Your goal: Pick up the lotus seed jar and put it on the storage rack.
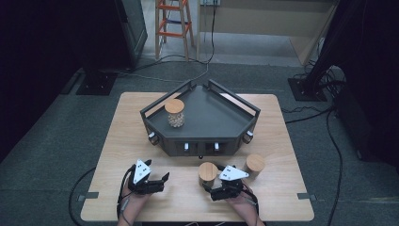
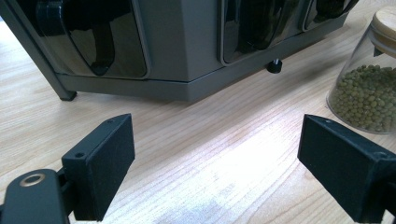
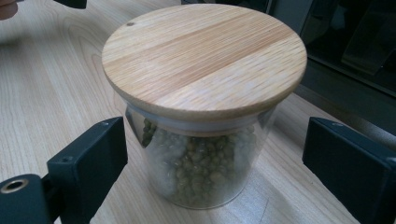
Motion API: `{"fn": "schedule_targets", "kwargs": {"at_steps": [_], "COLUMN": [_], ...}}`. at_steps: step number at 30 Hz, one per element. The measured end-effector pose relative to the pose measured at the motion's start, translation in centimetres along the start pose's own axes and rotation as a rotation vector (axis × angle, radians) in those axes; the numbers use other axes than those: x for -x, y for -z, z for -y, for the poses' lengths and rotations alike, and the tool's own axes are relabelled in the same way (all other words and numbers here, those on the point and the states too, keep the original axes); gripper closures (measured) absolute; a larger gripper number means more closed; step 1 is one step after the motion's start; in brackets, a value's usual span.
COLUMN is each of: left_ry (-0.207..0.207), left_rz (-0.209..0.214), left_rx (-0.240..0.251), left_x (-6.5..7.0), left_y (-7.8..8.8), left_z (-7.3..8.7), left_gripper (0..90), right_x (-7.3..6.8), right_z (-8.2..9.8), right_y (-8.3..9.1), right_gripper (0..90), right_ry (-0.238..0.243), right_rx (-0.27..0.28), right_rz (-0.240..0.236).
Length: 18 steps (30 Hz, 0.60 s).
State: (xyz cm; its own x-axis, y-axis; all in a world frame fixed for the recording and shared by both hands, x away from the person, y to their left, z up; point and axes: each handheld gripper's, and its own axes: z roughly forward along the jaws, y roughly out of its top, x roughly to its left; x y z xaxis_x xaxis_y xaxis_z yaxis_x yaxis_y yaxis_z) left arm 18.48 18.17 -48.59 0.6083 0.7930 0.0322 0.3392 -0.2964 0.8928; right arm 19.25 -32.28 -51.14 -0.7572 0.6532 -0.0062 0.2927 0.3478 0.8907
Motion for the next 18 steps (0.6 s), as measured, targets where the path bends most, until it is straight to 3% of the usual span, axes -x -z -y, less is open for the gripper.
{"fn": "schedule_targets", "kwargs": {"at_steps": [18], "left_ry": [0.017], "left_rz": [-0.003], "left_rx": [0.0], "left_x": [0.0], "left_y": [-0.2], "left_z": [1.2], "left_gripper": [10.9], "right_x": [-0.1], "right_z": [-0.1], "right_y": [-0.1], "right_gripper": [6.5], "right_ry": [0.0], "right_rx": [-0.006], "right_rz": [0.004]}}
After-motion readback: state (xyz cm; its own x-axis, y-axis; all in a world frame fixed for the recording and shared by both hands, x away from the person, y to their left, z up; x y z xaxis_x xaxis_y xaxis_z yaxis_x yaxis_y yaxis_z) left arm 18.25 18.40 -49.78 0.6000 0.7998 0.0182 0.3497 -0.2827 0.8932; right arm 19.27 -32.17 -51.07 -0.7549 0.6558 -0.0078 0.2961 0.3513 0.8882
